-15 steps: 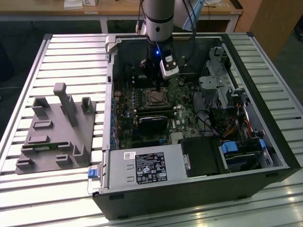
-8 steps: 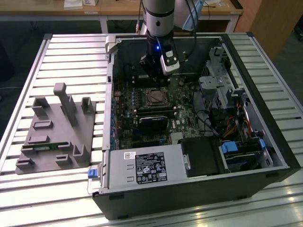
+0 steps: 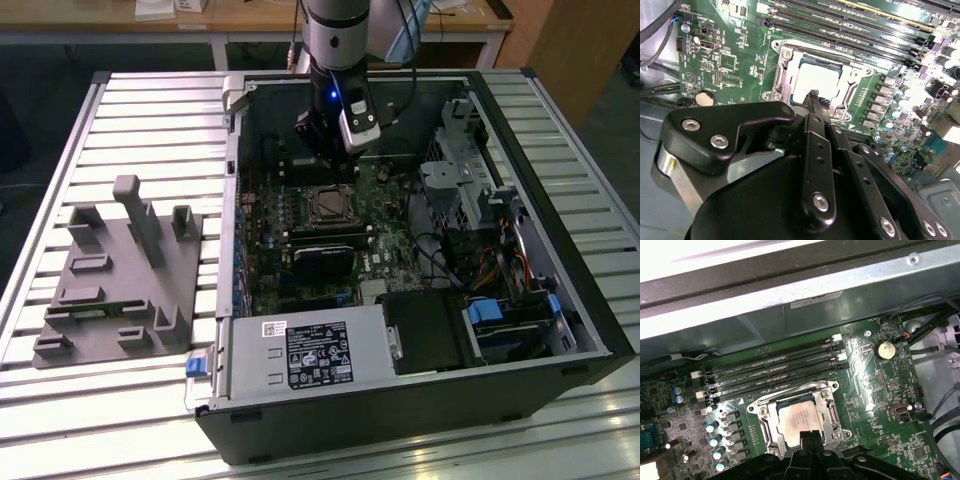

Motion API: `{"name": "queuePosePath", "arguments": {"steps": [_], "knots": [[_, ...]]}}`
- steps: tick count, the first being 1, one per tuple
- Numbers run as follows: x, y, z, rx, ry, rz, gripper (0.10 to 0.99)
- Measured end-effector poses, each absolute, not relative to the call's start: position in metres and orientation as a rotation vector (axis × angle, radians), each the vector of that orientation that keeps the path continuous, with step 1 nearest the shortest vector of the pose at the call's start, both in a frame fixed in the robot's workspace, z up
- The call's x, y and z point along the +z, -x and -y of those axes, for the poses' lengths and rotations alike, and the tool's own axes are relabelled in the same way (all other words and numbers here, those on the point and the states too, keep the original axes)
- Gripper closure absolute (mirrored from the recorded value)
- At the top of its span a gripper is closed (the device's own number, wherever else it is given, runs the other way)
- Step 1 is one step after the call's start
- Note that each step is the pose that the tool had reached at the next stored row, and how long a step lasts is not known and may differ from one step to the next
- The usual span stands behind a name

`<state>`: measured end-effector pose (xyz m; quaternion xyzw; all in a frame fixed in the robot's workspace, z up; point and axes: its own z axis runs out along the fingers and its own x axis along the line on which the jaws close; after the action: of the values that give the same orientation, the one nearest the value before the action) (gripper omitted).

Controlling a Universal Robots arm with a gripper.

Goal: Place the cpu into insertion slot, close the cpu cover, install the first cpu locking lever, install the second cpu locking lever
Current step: 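Install the second cpu locking lever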

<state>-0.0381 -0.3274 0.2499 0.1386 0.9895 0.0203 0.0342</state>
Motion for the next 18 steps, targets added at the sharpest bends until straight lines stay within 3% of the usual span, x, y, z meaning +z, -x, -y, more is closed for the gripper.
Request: {"name": "queuePosePath", "arguments": {"steps": [18], "knots": [[0.2501, 0.0381, 0.3369, 0.062, -0.426, -3.043, 0.98]]}}
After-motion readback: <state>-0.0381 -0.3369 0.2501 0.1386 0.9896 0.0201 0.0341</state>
